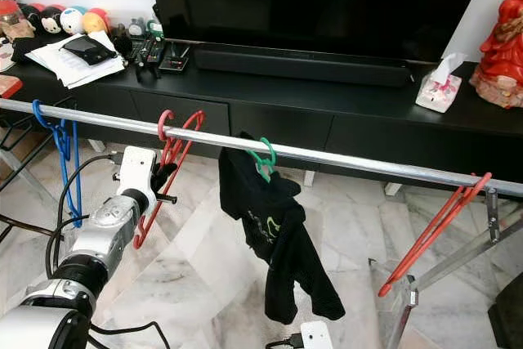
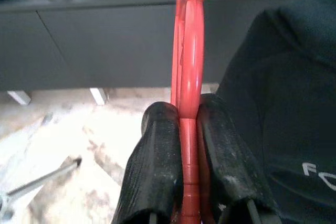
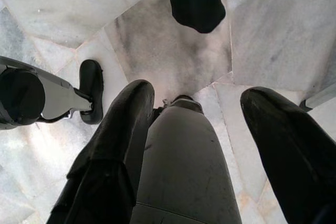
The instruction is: Hang hanger
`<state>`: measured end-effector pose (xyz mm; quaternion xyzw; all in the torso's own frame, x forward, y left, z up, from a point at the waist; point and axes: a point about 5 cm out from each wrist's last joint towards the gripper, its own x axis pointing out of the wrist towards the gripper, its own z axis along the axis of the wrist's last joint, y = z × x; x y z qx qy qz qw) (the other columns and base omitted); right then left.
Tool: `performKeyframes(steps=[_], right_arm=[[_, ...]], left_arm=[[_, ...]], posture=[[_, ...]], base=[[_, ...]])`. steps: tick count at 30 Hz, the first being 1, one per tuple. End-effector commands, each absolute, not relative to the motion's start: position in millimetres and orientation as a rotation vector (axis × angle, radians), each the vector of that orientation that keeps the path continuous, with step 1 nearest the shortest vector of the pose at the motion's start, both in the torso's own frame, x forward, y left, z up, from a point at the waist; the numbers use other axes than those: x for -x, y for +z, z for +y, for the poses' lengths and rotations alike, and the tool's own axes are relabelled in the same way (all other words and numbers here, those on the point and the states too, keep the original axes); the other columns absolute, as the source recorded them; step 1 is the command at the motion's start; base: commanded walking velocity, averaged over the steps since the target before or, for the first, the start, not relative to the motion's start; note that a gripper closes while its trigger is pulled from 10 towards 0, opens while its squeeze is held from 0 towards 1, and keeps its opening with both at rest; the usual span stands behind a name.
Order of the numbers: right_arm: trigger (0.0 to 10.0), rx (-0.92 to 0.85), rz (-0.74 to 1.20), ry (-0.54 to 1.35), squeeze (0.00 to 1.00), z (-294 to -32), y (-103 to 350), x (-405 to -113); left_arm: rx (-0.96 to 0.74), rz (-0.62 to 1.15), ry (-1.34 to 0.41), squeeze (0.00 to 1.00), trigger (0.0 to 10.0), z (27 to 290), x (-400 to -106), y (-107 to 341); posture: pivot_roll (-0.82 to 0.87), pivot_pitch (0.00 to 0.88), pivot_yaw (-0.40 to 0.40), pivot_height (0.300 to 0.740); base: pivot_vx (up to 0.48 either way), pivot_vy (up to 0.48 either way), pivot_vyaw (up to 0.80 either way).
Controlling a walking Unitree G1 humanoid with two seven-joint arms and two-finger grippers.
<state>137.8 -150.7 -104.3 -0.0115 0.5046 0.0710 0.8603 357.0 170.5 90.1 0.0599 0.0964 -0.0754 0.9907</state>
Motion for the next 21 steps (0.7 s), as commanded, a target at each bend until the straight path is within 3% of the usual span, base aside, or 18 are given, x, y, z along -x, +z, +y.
performKeyframes(steps=[1, 12, 13, 14, 15, 16, 21], right_arm=[[10.0, 0.016, 1.085, 0.141, 0.00, -152.1, -106.4, -132.6], [10.0, 0.015, 1.088, 0.141, 0.00, -151.9, -106.6, -132.0], [10.0, 0.015, 1.088, 0.141, 0.00, -151.8, -106.6, -131.9], [10.0, 0.014, 1.088, 0.142, 0.00, -151.7, -106.7, -131.8], [10.0, 0.014, 1.089, 0.143, 0.00, -151.5, -106.7, -131.7], [10.0, 0.014, 1.090, 0.144, 0.00, -151.2, -106.7, -131.7], [10.0, 0.013, 1.090, 0.144, 0.00, -151.2, -106.7, -131.7]], left_arm=[[-0.124, 0.205, -0.145, 0.00, 10.0, 170.2, -358.1, 89.4], [-0.116, 0.216, -0.148, 0.00, 10.0, 174.9, -349.3, 79.7], [-0.116, 0.215, -0.147, 0.09, 10.0, 175.5, -348.6, 79.3], [-0.116, 0.214, -0.146, 0.09, 10.0, 175.9, -348.3, 79.2], [-0.119, 0.210, -0.140, 0.85, 10.0, 176.8, -347.9, 79.2], [-0.108, 0.199, -0.123, 0.91, 10.0, 178.4, -347.4, 79.7], [-0.095, 0.186, -0.113, 0.91, 10.0, 179.2, -347.0, 81.2]], posture=[[-0.07, 0.059, -0.012, 0.740], [-0.06, 0.062, -0.009, 0.740], [-0.06, 0.062, -0.009, 0.740], [-0.06, 0.062, -0.009, 0.740], [-0.06, 0.064, -0.010, 0.740], [-0.06, 0.064, -0.009, 0.740], [-0.06, 0.065, -0.008, 0.740]], base=[[0.000, 0.000, 0.00], [0.000, 0.000, 0.00], [0.000, 0.000, 0.00], [0.000, 0.000, 0.00], [0.000, 0.000, 0.00], [0.000, 0.000, 0.00], [0.000, 0.000, 0.00]])
